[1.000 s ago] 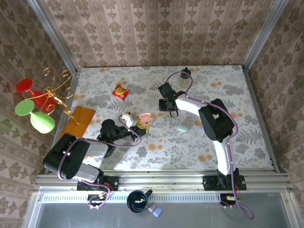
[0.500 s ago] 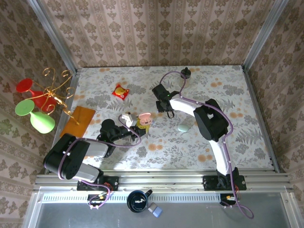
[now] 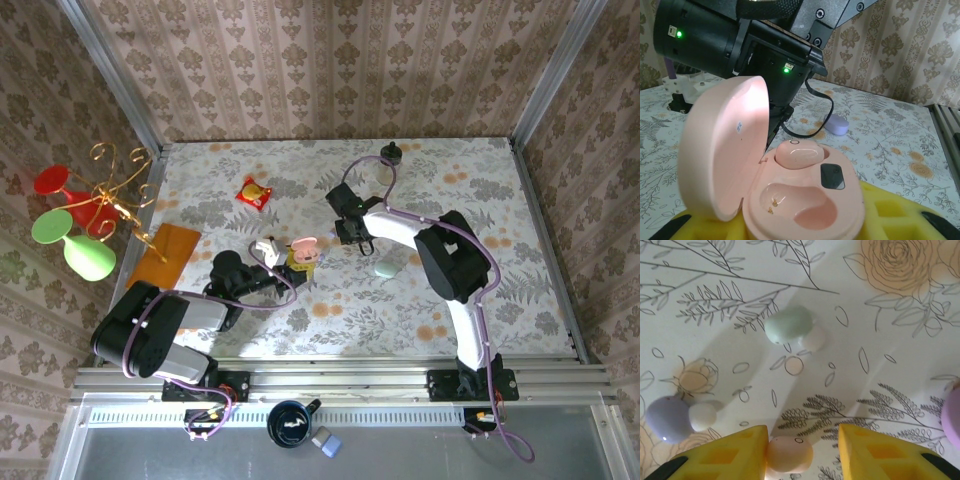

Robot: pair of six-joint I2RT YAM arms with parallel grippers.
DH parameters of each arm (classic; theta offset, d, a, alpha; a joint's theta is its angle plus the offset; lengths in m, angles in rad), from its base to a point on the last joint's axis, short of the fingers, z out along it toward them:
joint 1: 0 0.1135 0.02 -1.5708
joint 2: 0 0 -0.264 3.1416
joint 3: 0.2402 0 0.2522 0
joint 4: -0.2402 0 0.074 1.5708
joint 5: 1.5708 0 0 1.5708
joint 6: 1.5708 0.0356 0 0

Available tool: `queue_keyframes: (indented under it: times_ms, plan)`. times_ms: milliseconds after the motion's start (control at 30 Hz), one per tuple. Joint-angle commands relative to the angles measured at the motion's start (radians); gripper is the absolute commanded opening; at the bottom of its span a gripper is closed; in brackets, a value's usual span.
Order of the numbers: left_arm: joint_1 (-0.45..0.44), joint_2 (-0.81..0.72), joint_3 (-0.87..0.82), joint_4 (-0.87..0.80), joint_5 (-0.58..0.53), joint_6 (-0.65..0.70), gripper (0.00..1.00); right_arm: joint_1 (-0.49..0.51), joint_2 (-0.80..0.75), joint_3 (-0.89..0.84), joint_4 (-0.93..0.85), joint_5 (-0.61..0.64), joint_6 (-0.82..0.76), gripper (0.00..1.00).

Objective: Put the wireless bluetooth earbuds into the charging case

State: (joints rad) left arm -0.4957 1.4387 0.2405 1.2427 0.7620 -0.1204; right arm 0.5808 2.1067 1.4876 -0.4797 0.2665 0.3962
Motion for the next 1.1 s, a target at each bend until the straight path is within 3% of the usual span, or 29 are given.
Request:
queue_keyframes:
  times_ms: [0,167,600,833,1067]
  plan:
    - [0.009,-0.011,0.002,0.039,0.02,-0.009,0.32,0.005,-0.057,-0.03,-0.034,0.038,-0.011,0.43]
    - [0.01,-0.011,0.002,0.039,0.019,-0.009,0.32,0.005,-0.078,-0.063,-0.033,-0.022,-0.032,0.5]
    - [0.013,-0.028,-0.009,0.037,0.005,-0.013,0.32,0.008,-0.155,-0.11,-0.109,0.044,-0.053,0.5]
    - [0.023,-0.049,-0.031,0.035,-0.1,-0.015,0.31,0.034,-0.187,-0.124,-0.024,0.025,-0.031,0.49]
    - [0.029,-0.115,-0.068,0.012,-0.174,0.005,0.31,0.063,-0.066,0.005,-0.099,0.17,0.005,0.46]
